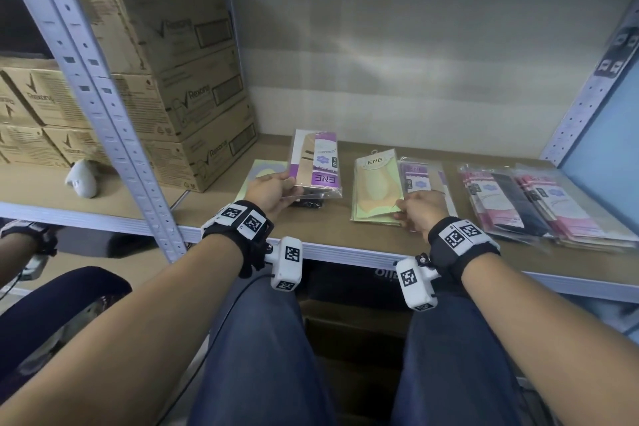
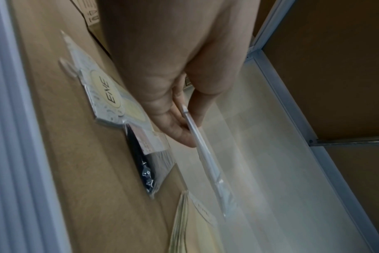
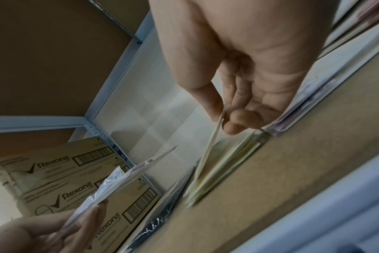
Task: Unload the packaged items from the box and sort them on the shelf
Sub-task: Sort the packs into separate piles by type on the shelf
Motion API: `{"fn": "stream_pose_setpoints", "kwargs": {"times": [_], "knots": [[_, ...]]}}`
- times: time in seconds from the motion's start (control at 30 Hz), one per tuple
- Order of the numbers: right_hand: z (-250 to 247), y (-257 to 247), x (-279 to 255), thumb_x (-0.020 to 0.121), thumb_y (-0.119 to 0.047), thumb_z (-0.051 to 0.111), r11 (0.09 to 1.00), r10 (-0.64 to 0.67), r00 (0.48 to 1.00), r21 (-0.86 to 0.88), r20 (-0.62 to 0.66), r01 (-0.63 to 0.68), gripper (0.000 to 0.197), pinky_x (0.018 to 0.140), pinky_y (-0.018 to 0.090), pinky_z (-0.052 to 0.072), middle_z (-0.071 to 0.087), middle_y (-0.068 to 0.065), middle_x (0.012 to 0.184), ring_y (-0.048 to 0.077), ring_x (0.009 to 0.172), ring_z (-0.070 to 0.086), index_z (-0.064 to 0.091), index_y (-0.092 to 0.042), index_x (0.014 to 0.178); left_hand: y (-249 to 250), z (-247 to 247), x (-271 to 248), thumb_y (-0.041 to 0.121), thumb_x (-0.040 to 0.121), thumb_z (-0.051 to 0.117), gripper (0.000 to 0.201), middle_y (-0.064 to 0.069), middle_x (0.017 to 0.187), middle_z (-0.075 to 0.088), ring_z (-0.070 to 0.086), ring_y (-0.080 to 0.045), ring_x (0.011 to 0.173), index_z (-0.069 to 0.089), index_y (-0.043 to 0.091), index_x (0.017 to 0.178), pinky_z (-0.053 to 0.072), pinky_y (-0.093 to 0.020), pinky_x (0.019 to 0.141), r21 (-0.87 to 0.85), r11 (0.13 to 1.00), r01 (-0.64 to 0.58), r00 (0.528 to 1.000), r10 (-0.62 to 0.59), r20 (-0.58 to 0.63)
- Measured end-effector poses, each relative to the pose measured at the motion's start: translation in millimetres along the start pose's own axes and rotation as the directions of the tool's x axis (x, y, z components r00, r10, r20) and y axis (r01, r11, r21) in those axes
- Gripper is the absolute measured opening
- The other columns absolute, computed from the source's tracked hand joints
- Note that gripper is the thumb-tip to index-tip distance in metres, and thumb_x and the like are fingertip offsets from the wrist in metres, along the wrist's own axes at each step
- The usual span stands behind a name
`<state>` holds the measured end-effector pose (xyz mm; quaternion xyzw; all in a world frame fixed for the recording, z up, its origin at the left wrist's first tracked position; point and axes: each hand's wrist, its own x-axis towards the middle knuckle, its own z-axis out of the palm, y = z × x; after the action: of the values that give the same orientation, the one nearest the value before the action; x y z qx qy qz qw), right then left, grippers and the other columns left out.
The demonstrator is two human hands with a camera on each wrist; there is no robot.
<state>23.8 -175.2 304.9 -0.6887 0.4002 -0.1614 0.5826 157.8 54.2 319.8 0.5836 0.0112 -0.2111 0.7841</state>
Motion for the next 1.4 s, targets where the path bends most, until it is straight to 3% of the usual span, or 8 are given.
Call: {"fn": "stream_pose_setpoints", "kwargs": {"times": [0.2, 0.43, 0.57, 0.73, 0.87, 1.2, 1.3, 1.4], "knots": [[-4, -2, -4, 0.084, -0.016, 0.069, 0.963, -0.095, 0.995, -0.252, -0.002, 0.092, 0.011, 0.071, 0.038, 0.055, 0.062, 0.007, 0.069, 0.025, 0.063, 0.057, 0.066, -0.007, 0.090, -5, 5, -6, -0.007, 0.089, 0.054, 0.031, -0.026, 0.115, 0.064, 0.067, -0.022, 0.075, 0.053, -0.009, 0.121, 0.059, -0.022, 0.060, 0.003, 1.000, -0.002, 1.000, 0.002, 0.027], [-15, -8, -21, 0.088, -0.018, 0.064, 0.922, -0.164, 0.986, -0.355, 0.011, 0.157, 0.023, 0.044, 0.009, 0.038, 0.066, 0.008, 0.096, 0.025, 0.094, 0.065, 0.068, -0.005, 0.107, -13, 15, -13, -0.010, 0.088, 0.055, 0.012, -0.022, 0.101, 0.066, 0.067, -0.021, 0.069, 0.057, -0.001, 0.096, 0.060, -0.024, 0.064, -0.011, 1.000, 0.012, 0.998, -0.011, 0.055], [-19, -12, -19, 0.087, -0.019, 0.065, 0.932, -0.247, 0.969, -0.265, 0.032, 0.246, 0.019, 0.074, 0.027, 0.050, 0.070, 0.005, 0.093, 0.018, 0.080, 0.063, 0.071, -0.008, 0.101, -14, 28, -17, -0.009, 0.089, 0.055, 0.016, -0.020, 0.098, 0.068, 0.068, -0.021, 0.069, 0.057, -0.003, 0.103, 0.060, -0.025, 0.066, -0.018, 1.000, 0.015, 0.995, -0.013, 0.096], [-19, -19, -27, 0.089, -0.022, 0.065, 0.975, -0.217, 0.969, -0.015, 0.118, 0.220, 0.023, 0.060, 0.032, 0.053, 0.065, 0.006, 0.082, 0.017, 0.063, 0.059, 0.066, -0.005, 0.103, -18, 54, -27, -0.008, 0.089, 0.054, 0.021, -0.015, 0.095, 0.069, 0.068, -0.019, 0.072, 0.057, -0.001, 0.108, 0.056, -0.031, 0.084, -0.018, 1.000, 0.010, 0.984, -0.006, 0.180], [-22, -24, -37, 0.086, -0.015, 0.068, 0.951, -0.190, 0.952, 0.285, 0.241, 0.117, 0.027, 0.058, 0.028, 0.056, 0.064, 0.010, 0.091, 0.019, 0.067, 0.064, 0.063, 0.002, 0.106, -24, 71, -33, -0.008, 0.089, 0.055, 0.025, -0.018, 0.100, 0.066, 0.069, -0.021, 0.073, 0.054, -0.001, 0.113, 0.058, -0.030, 0.077, -0.032, 0.999, 0.019, 0.980, -0.012, 0.201], [-37, -23, -35, 0.088, 0.002, 0.059, 0.922, -0.150, 0.974, 0.379, 0.171, 0.076, 0.017, 0.054, 0.027, 0.052, 0.064, 0.012, 0.086, 0.018, 0.065, 0.059, 0.063, -0.004, 0.103, -19, 81, -31, 0.008, 0.087, 0.065, 0.029, -0.014, 0.105, 0.066, 0.067, -0.021, 0.084, 0.056, 0.002, 0.114, 0.057, -0.033, 0.078, 0.089, 0.991, -0.096, 0.979, 0.078, 0.189], [-46, -21, -31, 0.092, -0.002, 0.053, 0.956, -0.152, 0.976, 0.274, 0.156, 0.105, 0.013, 0.063, 0.035, 0.052, 0.065, 0.009, 0.083, 0.015, 0.060, 0.057, 0.064, -0.007, 0.097, -9, 77, -22, 0.016, 0.085, 0.068, 0.031, -0.006, 0.101, 0.063, 0.062, -0.018, 0.085, 0.060, 0.007, 0.113, 0.054, -0.028, 0.073, 0.323, 0.903, -0.282, 0.959, 0.272, 0.079], [-54, -19, -29, 0.095, -0.006, 0.049, 0.975, -0.157, 0.979, 0.177, 0.132, 0.133, 0.018, 0.062, 0.034, 0.049, 0.064, 0.008, 0.082, 0.013, 0.057, 0.056, 0.065, -0.011, 0.097, 2, 67, -18, 0.020, 0.085, 0.066, 0.029, -0.002, 0.107, 0.054, 0.055, -0.013, 0.089, 0.061, 0.011, 0.112, 0.045, -0.019, 0.071, 0.653, 0.554, -0.517, 0.826, 0.524, 0.209]]}}
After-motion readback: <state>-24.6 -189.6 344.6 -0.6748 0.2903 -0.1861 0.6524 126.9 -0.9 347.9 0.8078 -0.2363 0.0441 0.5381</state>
